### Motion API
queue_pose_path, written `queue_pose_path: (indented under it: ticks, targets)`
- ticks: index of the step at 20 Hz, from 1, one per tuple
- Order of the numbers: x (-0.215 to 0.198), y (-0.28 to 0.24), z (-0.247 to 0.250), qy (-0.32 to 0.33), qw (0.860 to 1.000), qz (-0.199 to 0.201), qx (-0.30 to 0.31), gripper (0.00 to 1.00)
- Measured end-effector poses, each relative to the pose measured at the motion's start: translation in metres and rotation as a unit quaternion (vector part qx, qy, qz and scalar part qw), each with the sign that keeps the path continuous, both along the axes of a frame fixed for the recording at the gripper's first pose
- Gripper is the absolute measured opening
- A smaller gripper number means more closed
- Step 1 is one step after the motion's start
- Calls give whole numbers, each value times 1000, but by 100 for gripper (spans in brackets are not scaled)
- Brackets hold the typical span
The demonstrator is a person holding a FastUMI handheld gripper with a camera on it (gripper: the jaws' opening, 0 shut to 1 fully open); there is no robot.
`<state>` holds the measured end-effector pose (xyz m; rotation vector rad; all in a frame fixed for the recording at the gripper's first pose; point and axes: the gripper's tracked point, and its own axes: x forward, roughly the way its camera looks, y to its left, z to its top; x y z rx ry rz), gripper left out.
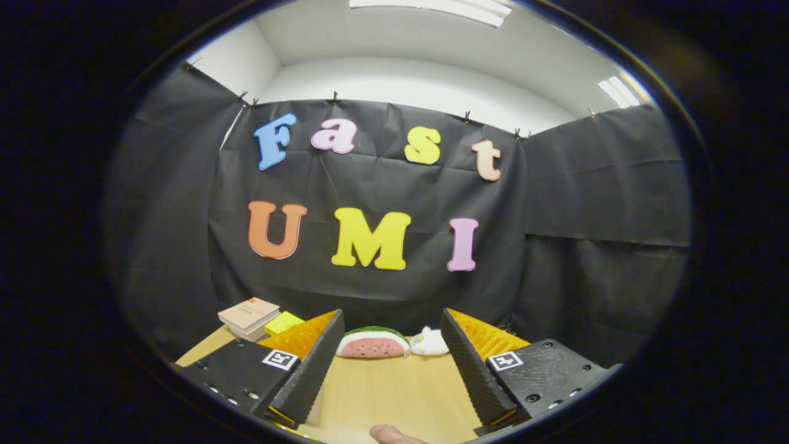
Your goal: Open the storage box then place both shoes into the box .Put the left shoe in first, then the right shoe, with the right side of both shoes facing outward in a uniform manner.
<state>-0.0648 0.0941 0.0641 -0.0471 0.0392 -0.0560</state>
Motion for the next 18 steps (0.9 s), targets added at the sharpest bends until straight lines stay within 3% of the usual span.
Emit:
queue_pose_path:
  ticks: [18]
  targets:
    - [24, -35, -9, 10, 1000, 22, -8, 96]
